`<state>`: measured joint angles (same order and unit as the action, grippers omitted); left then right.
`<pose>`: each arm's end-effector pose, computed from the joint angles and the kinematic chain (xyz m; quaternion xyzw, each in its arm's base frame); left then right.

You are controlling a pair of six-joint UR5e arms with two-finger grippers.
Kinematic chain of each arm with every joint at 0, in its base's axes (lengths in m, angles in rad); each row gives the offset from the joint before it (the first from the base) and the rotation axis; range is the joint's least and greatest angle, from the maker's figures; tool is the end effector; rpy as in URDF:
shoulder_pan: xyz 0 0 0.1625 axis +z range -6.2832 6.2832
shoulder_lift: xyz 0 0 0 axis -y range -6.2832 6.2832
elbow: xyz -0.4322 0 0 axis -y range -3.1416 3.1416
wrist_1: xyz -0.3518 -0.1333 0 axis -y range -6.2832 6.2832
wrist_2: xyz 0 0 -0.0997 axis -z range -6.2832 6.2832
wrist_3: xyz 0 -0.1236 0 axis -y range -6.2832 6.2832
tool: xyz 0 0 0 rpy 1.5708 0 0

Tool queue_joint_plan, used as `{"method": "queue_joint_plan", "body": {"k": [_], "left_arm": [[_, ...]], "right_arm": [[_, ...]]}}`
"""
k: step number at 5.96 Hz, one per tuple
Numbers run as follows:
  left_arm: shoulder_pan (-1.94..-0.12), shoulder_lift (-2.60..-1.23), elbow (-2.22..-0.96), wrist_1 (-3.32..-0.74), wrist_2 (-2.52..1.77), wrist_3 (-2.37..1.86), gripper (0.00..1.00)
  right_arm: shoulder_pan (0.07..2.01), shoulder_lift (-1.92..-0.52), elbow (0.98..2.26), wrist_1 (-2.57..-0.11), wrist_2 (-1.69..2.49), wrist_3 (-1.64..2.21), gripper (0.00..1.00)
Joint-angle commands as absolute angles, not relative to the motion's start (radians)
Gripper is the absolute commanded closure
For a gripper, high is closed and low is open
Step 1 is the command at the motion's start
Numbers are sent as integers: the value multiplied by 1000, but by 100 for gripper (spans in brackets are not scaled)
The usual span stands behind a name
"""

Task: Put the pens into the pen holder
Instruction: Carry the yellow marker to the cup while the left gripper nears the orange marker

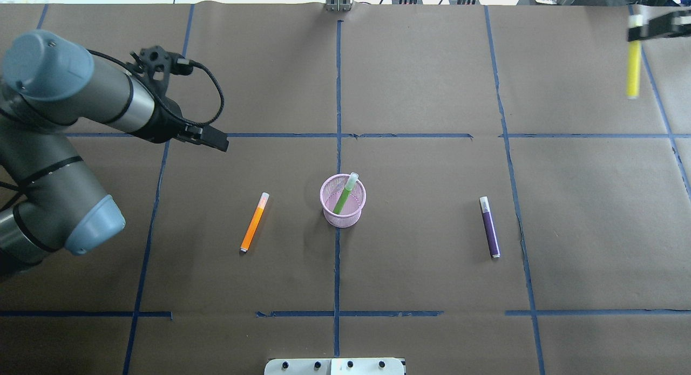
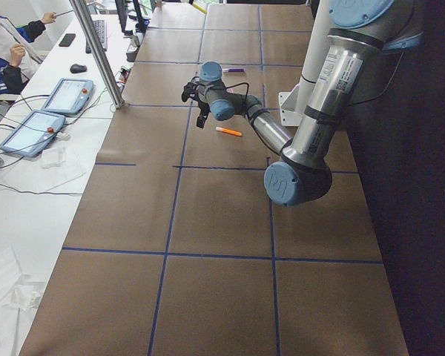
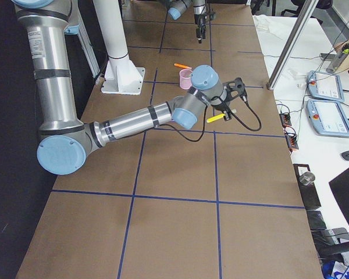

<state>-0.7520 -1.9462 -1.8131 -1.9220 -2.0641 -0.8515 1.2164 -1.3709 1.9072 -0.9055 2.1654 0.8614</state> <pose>0.3809 -0.4586 0.3403 0.1429 0.4798 0.0997 0.8599 -0.1203 -0.5096 0.3503 0.3057 -0.5071 0.0375 0.8050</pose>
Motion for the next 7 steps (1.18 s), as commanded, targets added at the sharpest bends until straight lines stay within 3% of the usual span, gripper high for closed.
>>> {"method": "queue_joint_plan", "body": {"k": [1, 4, 7], "left_arm": [[-695, -1945, -1795, -1913, -2036, -850, 0], [-654, -1954, -1760, -1913, -2006, -850, 0], [-652, -1956, -1758, -1914, -2006, -850, 0]], "right_arm": [[965, -1245, 1968, -907, 1873, 966, 100], [627, -1149, 1993, -911, 1452, 968, 100], [456, -1046, 1857, -916, 1247, 905, 100]]}}
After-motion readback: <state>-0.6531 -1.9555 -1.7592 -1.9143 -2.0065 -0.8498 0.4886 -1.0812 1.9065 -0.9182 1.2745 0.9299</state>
